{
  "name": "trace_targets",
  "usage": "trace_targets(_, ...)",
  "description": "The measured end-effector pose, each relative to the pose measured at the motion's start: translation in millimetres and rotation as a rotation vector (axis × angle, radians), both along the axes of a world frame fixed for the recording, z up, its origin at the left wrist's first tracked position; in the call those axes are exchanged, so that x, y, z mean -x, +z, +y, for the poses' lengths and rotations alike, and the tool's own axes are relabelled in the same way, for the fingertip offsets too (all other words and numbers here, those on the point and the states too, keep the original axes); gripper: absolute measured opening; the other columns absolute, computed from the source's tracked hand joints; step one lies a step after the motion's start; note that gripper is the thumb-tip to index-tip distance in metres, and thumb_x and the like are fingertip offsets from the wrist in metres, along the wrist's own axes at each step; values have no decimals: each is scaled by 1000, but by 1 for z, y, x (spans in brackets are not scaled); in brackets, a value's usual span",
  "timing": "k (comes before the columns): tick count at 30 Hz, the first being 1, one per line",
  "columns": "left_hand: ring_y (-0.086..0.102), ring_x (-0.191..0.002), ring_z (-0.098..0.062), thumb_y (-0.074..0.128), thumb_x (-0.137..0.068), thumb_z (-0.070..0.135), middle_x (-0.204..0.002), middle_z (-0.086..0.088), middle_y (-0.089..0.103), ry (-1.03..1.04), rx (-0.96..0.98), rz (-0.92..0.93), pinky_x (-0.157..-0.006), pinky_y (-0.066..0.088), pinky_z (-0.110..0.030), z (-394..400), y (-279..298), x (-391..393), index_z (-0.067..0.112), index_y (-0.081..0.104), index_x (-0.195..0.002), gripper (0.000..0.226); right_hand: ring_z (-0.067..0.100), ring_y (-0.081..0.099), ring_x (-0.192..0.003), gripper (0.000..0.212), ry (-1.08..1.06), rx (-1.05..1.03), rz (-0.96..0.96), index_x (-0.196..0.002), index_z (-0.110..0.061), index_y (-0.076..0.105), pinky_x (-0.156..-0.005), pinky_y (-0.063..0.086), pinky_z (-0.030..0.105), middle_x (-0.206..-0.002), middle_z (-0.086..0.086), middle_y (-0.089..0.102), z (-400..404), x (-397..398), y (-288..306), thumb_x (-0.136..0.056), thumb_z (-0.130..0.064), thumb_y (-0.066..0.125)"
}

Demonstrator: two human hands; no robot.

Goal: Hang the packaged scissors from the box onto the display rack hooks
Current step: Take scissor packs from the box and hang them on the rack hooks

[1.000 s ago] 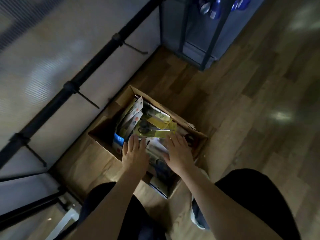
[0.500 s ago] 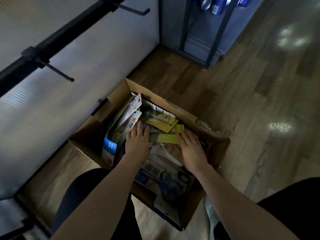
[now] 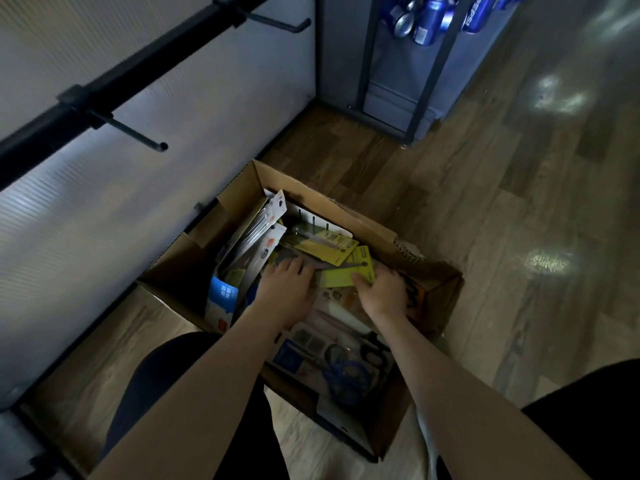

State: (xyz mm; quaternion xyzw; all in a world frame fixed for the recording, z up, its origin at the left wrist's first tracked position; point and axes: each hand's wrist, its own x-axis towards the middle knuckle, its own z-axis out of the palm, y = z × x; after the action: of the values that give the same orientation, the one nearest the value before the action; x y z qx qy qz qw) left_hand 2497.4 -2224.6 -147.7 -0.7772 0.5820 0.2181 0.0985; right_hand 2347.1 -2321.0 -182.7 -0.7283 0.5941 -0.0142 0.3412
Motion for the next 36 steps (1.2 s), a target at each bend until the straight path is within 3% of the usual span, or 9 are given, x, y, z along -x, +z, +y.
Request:
trace_targets(2, 30, -135, -25, 42, -95, 43, -146, -7, 34, 23, 115, -41, -109, 26, -41, -6, 3, -2, 16, 32, -140, 53, 27, 52, -116, 44, -73, -42, -43, -117, -14, 60, -92, 47, 39, -121, 6, 60, 2, 0, 2, -86, -45, 61)
trace_targets(6, 38, -129, -25, 43, -95, 37, -139, -8, 41, -38, 180, -130, -104, 32, -39, -30, -1, -2, 13, 38, -134, 46, 28, 53, -115, 46, -120, -79, -39, -117, -12, 59, -94, 47, 41, -120, 7, 59, 3, 8, 4, -85, -45, 62)
trace_targets(15, 46, -122, -32, 36, -96, 45, -138, -14, 44, -325, 18, -190, -98, 40, -43, -71, -15, 10, 7, 36, -137, 56, 30, 47, -117, 48, -135, -85, 21, -110, -5, 57, -98, 41, 39, -121, 14, 55, 4, 29, 0, -88, -47, 59)
trace_targets(21, 40, -129, -28, 30, -99, 45, -146, -10, 35, -316, 8, -108, -93, 44, -42, -70, -16, 11, 11, 32, -142, 55, 29, 47, -116, 43, -138, -86, 4, -110, -5, 56, -97, 39, 37, -122, 13, 54, 2, 31, 4, -89, -43, 59)
trace_targets(24, 45, -126, -28, 29, -101, 39, -145, -10, 38, -286, 45, -40, -92, 45, -41, -67, -10, 3, 15, 32, -143, 48, 29, 46, -117, 45, -128, -88, 11, -111, -5, 57, -99, 39, 37, -123, 13, 54, 2, 31, 1, -89, -44, 58)
trace_targets(28, 56, -110, -30, 44, -94, 16, -130, -12, 52, -189, 78, -52, -85, 50, -41, -77, -9, -4, 12, 40, -136, 42, 29, 45, -120, 48, -120, -70, 33, -114, -4, 57, -102, 37, 37, -126, 13, 51, 4, 29, 0, -89, -45, 57)
trace_targets(36, 42, -128, -28, 50, -89, 21, -150, -7, 33, -385, -79, -127, -97, 40, -40, -112, -22, -4, 17, 23, -146, 63, 29, 42, -122, 51, -144, -56, 26, -120, -3, 54, -105, 33, 36, -131, 12, 46, 9, 26, -2, -90, -45, 56)
